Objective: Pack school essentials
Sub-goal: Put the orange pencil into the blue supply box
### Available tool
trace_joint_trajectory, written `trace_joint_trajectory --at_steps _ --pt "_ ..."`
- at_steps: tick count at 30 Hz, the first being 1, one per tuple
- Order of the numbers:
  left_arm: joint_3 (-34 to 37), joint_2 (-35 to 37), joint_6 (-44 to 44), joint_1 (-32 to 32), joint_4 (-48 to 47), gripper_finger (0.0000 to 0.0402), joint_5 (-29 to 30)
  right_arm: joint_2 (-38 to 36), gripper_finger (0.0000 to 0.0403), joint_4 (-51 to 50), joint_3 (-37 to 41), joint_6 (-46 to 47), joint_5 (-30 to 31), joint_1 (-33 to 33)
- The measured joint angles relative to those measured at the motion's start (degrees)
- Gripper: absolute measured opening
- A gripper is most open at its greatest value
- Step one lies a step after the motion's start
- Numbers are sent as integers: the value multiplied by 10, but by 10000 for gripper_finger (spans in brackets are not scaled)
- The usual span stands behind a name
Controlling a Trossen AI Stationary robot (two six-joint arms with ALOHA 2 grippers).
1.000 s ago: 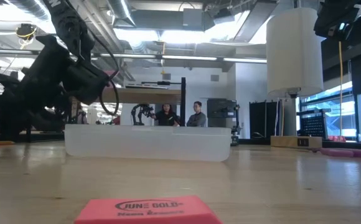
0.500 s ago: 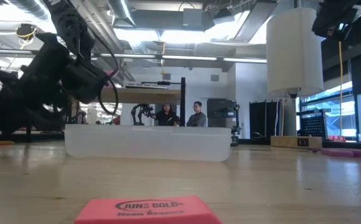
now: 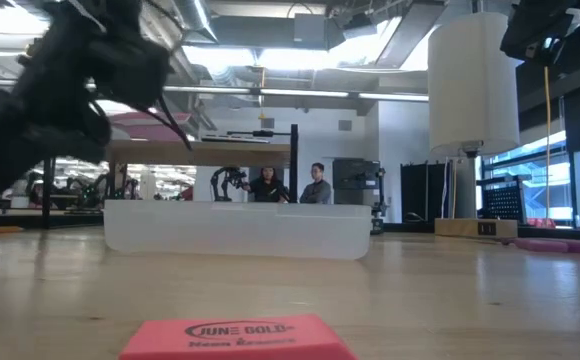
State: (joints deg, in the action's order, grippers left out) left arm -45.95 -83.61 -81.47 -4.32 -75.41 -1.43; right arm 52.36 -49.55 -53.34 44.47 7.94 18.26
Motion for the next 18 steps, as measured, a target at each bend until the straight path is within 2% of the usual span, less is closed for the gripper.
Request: trace_joint_trajectory --at_steps 13,18 --pt "0 15 -187 -174 0 76 -158 0 30 0 0 -4 0 0" --pt "23 15 -226 -215 50 76 -183 0 30 0 0 -16 1 0"
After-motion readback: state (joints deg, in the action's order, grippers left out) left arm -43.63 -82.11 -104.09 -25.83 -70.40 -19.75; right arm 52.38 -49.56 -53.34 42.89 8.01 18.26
